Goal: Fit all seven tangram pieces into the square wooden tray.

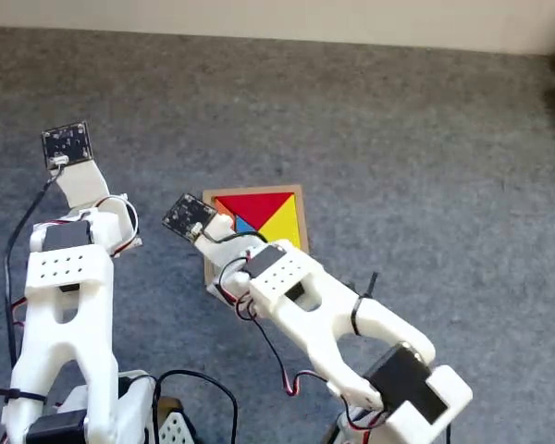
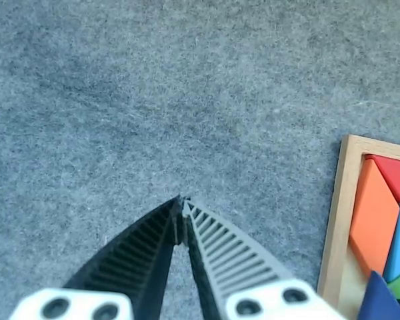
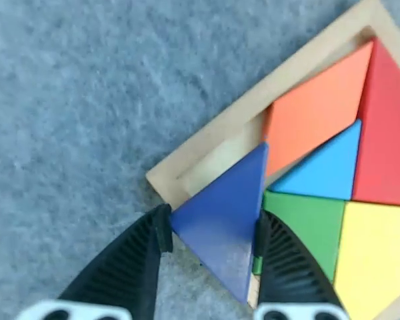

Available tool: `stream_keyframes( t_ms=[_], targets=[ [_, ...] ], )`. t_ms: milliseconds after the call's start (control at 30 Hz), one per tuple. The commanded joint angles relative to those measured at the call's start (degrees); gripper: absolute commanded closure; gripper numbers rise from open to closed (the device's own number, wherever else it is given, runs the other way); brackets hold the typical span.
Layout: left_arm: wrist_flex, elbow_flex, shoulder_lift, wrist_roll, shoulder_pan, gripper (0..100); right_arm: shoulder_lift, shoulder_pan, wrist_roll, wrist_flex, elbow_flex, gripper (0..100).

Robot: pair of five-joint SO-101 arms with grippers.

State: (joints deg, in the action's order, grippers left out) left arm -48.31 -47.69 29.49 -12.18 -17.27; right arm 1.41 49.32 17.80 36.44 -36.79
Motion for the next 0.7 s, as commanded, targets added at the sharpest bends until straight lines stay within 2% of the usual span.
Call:
stream_keyframes(
  t_ms=[0, 133, 333, 500, 667],
  targets=[
    [0.9, 2.9, 2.0, -0.5, -0.6, 99, -0.4, -0.9, 0.8, -1.2, 4.3, 90.6],
    [0.9, 2.9, 2.0, -0.5, -0.6, 99, -0.3, -0.8, 0.8, -1.1, 4.4, 87.8],
    [0.9, 2.9, 2.0, -0.5, -0.6, 99, -0.3, -0.7, 0.8, -1.1, 4.3, 70.6],
    [0.9, 2.9, 2.0, -0.5, -0.6, 99, 0.2, -0.7, 0.8, -1.1, 4.4, 69.9],
    [0.9, 2.9, 2.0, -0.5, -0.6, 99, 7.7, -0.7, 0.8, -1.1, 4.1, 69.9]
  ],
)
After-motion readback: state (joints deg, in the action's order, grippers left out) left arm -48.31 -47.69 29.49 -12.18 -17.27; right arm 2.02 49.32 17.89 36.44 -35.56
